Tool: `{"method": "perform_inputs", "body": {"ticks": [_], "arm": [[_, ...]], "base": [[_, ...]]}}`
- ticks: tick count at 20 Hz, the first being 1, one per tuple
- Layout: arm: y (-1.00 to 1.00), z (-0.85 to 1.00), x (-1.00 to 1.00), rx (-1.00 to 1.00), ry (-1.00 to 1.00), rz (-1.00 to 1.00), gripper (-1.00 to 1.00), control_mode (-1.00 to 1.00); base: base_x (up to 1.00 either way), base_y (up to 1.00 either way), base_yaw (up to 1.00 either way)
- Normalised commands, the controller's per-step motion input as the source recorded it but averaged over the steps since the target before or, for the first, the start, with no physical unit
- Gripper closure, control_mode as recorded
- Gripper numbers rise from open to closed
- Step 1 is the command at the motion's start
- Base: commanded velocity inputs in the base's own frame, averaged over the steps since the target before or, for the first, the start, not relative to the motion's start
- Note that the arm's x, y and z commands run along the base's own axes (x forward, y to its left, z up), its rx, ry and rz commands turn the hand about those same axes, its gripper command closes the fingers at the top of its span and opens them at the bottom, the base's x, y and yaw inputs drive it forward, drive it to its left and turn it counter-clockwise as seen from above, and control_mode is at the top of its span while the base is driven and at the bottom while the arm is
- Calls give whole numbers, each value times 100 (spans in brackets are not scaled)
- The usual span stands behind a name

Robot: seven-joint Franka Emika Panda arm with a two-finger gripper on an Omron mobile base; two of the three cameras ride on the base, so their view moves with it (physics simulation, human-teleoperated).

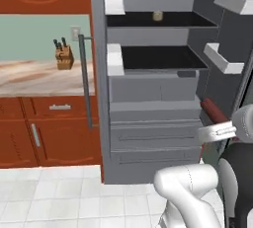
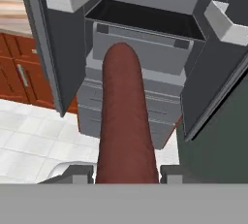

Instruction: Retrieve the sausage and cheese from the fridge and place them on the cutting board on the counter.

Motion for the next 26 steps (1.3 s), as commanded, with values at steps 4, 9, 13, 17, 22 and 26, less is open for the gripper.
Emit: {"method": "perform_inputs", "body": {"ticks": [4,9,13,17,22,26], "arm": [[0,0,0,0,0,0,100,100],[0,0,0,0,0,0,100,100],[0,0,0,0,0,0,100,100],[0,0,0,0,0,0,100,100],[0,0,0,0,0,0,100,100],[0,0,0,0,0,0,100,100]], "base": [[-69,0,55],[-84,8,49],[-78,9,51],[-48,8,57],[-30,2,58],[-45,0,57]]}}
